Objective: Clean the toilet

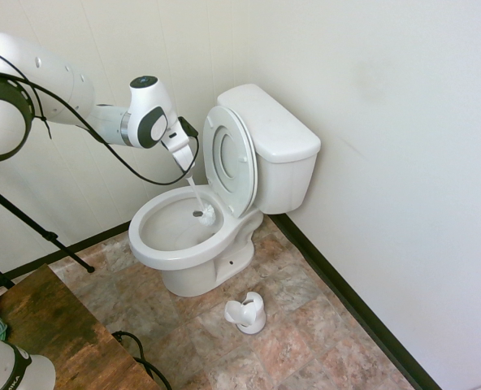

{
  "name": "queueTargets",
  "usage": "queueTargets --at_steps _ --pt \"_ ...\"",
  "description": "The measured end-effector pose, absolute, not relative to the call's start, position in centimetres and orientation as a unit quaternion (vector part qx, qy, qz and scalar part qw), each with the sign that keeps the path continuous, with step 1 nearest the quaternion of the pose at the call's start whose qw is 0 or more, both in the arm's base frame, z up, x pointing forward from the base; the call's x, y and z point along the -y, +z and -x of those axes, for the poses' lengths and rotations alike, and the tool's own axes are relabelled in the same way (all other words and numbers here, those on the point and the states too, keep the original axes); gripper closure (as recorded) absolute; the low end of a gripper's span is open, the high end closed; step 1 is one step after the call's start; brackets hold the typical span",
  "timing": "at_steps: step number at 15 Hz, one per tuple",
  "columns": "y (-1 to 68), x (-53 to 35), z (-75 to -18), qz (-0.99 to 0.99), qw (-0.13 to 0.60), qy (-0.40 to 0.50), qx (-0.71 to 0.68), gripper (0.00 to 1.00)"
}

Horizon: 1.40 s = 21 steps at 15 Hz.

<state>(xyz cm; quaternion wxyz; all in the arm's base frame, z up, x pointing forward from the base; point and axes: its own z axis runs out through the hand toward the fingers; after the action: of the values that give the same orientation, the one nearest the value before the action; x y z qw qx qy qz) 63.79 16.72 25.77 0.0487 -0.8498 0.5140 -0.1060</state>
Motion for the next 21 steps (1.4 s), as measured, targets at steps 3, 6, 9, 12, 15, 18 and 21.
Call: queueTargets --at_steps 3,6,9,12,15,18,21 --pt "23.2 -18.5 -65.2 0.846 0.04 -0.113 -0.519 1.0" --pt "21.1 -20.4 -66.5 0.843 0.038 -0.122 -0.522 1.0" --pt "19.6 -22.6 -67.3 0.843 0.038 -0.126 -0.521 1.0" --pt "19.1 -24.0 -66.9 0.848 0.039 -0.122 -0.515 1.0" --pt "19.0 -25.8 -65.4 0.856 0.039 -0.11 -0.504 1.0" --pt "18.3 -26.7 -61.7 0.867 0.024 -0.084 -0.491 1.0" --pt "17.2 -25.6 -58.1 0.875 0.008 -0.065 -0.479 1.0"
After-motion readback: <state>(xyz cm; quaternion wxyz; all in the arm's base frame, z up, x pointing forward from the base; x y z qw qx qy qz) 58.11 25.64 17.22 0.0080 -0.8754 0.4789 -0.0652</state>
